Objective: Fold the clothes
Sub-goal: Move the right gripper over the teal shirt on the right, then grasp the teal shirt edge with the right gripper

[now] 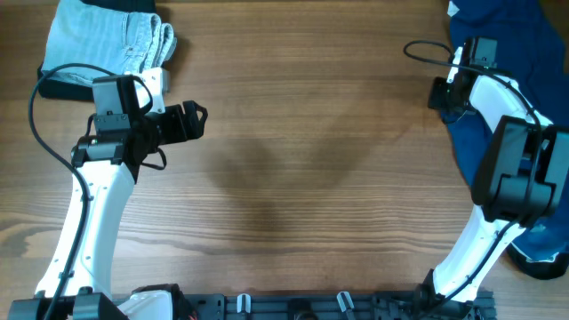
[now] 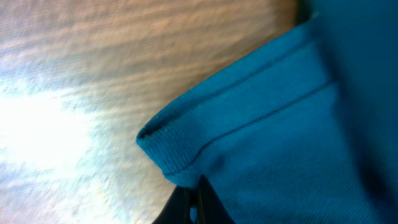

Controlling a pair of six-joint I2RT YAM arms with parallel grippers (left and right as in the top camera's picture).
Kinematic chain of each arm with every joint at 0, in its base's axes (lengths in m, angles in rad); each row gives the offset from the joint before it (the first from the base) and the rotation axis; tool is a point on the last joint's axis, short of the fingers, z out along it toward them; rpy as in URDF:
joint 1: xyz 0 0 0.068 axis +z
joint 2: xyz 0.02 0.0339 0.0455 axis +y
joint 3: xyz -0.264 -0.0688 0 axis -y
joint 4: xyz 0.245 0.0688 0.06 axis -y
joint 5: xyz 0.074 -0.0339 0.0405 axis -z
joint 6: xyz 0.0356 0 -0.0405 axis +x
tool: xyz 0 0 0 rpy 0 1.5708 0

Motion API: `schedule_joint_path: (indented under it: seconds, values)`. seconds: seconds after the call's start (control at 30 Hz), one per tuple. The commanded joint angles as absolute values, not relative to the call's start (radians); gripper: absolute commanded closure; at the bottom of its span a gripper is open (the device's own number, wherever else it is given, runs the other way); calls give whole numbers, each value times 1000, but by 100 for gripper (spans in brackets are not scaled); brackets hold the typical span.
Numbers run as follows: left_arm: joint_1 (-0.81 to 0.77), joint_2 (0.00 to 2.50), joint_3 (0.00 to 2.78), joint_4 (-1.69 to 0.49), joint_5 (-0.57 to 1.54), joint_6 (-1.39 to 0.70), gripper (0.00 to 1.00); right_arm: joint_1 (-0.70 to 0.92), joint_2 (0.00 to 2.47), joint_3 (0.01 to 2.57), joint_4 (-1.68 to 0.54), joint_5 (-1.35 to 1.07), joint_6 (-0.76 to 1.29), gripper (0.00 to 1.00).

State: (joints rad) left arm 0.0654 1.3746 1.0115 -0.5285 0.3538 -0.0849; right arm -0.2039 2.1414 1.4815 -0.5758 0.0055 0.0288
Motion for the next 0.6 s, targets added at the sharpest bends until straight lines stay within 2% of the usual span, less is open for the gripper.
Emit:
schedule_joint_path:
  seconds: [0.0,0.1,0.27,0.57]
  values:
    - [61,1375,1029,-488,366,-87,15,-135,2050,1502,-671,-187,25,95]
    - [61,1375,1029,-461,366,-87,18,-62,1938,1516,-714,-245,26,96]
    - [75,1372,1029,-452,362,-87,23,103,1768,1520,-714,-197,45,96]
    - [223,1343,1029,-437,363,-88,20,476,1744,1522,-542,-271,143,96]
